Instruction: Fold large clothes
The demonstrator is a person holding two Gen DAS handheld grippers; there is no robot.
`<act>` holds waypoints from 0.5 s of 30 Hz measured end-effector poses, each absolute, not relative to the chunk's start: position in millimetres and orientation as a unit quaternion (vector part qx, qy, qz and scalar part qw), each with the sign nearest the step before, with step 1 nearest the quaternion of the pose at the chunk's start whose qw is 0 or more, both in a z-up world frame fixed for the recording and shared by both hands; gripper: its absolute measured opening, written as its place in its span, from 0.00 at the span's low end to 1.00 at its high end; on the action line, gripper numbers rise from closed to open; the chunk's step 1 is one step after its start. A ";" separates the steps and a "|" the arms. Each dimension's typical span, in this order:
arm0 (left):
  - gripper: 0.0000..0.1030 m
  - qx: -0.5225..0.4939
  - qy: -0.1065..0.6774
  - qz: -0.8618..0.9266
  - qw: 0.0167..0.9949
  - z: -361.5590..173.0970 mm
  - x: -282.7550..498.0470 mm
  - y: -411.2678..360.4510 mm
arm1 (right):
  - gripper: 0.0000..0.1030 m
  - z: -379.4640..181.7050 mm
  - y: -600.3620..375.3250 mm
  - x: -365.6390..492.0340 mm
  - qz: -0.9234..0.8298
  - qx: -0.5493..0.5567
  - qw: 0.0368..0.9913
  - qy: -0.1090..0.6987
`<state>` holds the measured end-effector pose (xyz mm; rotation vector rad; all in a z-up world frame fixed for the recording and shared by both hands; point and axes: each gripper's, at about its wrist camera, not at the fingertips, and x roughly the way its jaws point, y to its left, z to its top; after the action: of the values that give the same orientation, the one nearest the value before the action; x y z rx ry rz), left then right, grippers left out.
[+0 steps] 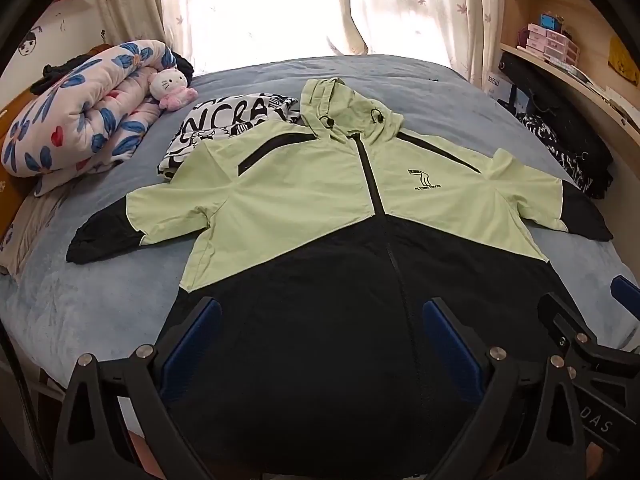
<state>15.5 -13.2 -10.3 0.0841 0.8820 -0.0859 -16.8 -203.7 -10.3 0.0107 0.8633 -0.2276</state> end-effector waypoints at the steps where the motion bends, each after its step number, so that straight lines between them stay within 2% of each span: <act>1: 0.96 0.039 0.427 -0.042 0.903 -10.5 14.8 -12.7 | 1.00 -10.4 -203.8 -17.2 -0.110 0.006 0.902 0.418; 15: 0.95 0.030 0.434 -0.046 0.899 -13.0 10.7 -15.5 | 1.00 -10.3 -205.6 -19.4 -0.110 0.006 0.902 0.417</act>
<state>10.7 -15.5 -13.0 0.0618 0.8978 -0.0954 -19.4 -205.6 -10.3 0.0131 0.8616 -0.2274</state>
